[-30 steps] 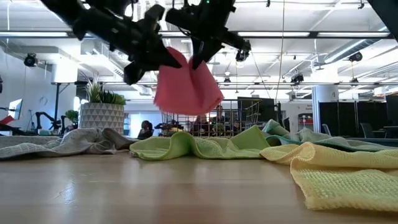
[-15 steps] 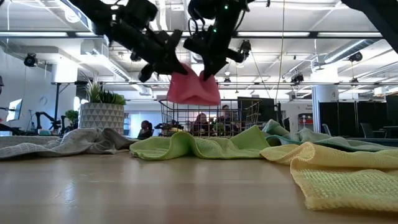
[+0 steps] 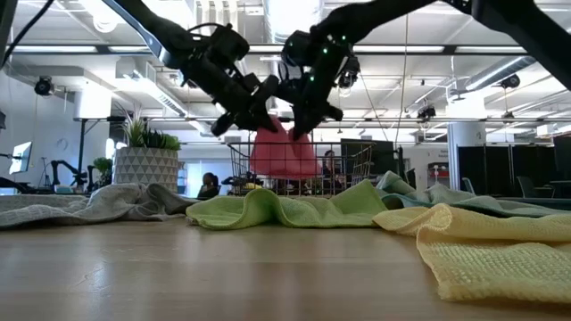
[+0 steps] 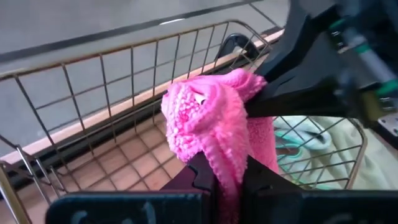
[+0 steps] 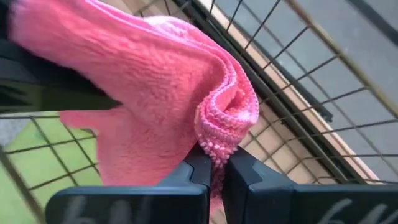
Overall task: Fold microfiber towels
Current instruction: Put the folded pink towel into the wire basket
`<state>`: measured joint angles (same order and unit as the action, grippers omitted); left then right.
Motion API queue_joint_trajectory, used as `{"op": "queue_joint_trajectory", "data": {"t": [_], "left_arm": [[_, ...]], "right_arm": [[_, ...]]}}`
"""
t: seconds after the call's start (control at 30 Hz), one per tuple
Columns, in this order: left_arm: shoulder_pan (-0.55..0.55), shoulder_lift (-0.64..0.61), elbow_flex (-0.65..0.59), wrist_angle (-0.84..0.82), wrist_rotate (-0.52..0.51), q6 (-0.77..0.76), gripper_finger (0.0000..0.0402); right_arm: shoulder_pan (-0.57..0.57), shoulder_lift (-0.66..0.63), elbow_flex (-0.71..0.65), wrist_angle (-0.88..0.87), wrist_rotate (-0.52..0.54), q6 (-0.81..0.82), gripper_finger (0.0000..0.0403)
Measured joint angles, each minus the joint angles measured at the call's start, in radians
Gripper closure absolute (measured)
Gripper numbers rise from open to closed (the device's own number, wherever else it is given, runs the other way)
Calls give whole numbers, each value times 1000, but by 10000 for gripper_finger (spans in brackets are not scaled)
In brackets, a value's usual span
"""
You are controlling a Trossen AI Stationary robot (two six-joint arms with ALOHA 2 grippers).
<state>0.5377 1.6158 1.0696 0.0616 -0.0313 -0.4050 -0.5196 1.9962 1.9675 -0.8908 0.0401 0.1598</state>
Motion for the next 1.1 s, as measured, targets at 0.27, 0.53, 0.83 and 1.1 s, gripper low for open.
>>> {"op": "queue_joint_trajectory", "data": {"t": [0.27,0.53,0.83,1.1], "left_arm": [[0,1,-3,-76,0,-9,398],[6,21,-29,-78,-50,-42,398],[12,81,-19,-28,-58,-41,398],[22,87,-15,-7,-24,-32,398]], "right_arm": [[-32,20,-19,6,-72,-63,394],[-59,20,-95,69,-140,-83,394],[-60,20,-155,133,-153,-73,394],[-99,20,-194,178,-148,-46,394]]}}
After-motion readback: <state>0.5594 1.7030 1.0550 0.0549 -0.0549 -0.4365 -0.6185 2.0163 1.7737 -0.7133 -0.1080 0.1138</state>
